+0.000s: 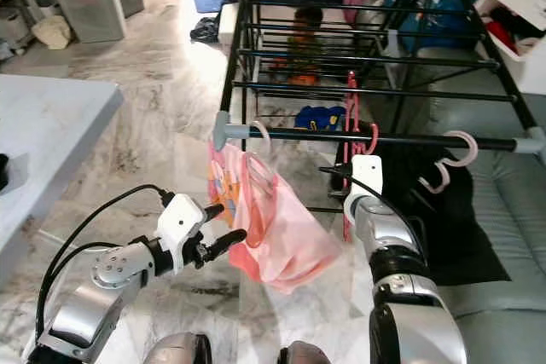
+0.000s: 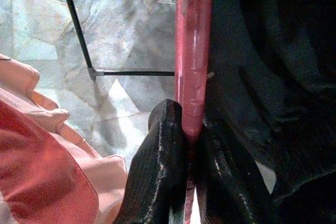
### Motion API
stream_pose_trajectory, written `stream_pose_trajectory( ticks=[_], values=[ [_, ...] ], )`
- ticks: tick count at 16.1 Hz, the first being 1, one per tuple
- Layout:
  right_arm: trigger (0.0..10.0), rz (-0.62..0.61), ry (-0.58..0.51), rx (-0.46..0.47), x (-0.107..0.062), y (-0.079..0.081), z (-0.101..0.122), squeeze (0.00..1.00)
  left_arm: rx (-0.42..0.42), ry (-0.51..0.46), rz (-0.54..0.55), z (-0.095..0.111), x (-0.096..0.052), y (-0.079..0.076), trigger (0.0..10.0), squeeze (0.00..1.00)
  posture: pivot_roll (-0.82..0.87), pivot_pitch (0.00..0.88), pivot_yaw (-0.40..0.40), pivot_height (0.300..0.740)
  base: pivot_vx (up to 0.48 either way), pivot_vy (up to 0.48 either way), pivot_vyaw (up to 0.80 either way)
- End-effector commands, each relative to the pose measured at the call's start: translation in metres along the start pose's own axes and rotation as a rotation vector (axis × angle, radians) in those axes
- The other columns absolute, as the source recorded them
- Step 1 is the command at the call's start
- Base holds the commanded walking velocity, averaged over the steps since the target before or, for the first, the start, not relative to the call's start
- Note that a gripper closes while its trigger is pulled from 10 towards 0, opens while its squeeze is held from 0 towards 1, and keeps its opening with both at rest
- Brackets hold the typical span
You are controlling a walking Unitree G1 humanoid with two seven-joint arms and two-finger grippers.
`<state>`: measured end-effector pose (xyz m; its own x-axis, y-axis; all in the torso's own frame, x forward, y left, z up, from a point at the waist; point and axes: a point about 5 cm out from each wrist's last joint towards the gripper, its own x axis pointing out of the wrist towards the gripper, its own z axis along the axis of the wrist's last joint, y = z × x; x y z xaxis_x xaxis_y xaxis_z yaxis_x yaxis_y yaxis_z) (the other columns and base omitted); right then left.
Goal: Hang hanger
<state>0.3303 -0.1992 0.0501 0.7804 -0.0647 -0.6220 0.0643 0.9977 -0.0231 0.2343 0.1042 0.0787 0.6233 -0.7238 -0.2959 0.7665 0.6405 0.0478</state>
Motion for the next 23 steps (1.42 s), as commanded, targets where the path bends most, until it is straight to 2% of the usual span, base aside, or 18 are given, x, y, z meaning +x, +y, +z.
stream_pose_trajectory(
  ticks=[1,2,3,9,12,14,15,23],
  values=[
    [10.0,0.023,0.084,0.012,0.003,0.007,-0.017,0.0,0.015,0.004,-0.003,0.002,-0.001,-0.001,10.0,0.0,0.02,0.057,-0.031,0.74,0.0,0.0,0.0],
    [10.0,0.023,0.088,0.017,0.003,0.007,-0.019,0.6,0.015,0.005,-0.002,0.002,-0.001,-0.002,10.0,0.0,0.02,0.057,-0.031,0.74,0.0,0.0,0.0],
    [10.0,0.02,0.093,0.027,0.003,0.006,-0.022,1.0,0.015,0.008,-0.004,0.001,-0.001,-0.003,10.0,0.0,0.02,0.057,-0.031,0.74,0.0,0.0,0.0],
    [10.0,0.011,0.1,0.042,0.003,0.003,-0.026,1.0,0.022,0.009,-0.009,0.002,0.0,-0.001,10.0,0.0,0.01,0.056,-0.022,0.74,0.0,0.0,0.0],
    [10.0,0.003,0.009,0.021,-0.001,0.001,-0.019,1.0,0.023,-0.004,0.023,0.004,-0.003,0.001,10.0,0.0,0.02,0.05,-0.02,0.74,0.0,0.0,0.0],
    [10.0,-0.032,-0.111,-0.071,-0.013,0.001,-0.016,1.0,0.022,-0.016,0.077,0.004,-0.006,0.005,10.0,0.0,0.02,0.043,-0.011,0.74,0.0,0.0,0.0],
    [10.0,-0.04,-0.133,-0.1,-0.016,0.001,-0.017,1.0,0.03,-0.016,0.079,0.003,-0.006,0.005,10.0,0.0,0.01,0.043,-0.009,0.74,0.0,0.0,0.0],
    [10.0,-0.142,-0.293,-0.164,-0.068,-0.011,-0.037,1.0,0.032,-0.011,0.085,0.003,-0.005,0.003,10.0,0.0,-0.01,0.061,0.008,0.74,0.0,0.0,0.0]
  ],
)
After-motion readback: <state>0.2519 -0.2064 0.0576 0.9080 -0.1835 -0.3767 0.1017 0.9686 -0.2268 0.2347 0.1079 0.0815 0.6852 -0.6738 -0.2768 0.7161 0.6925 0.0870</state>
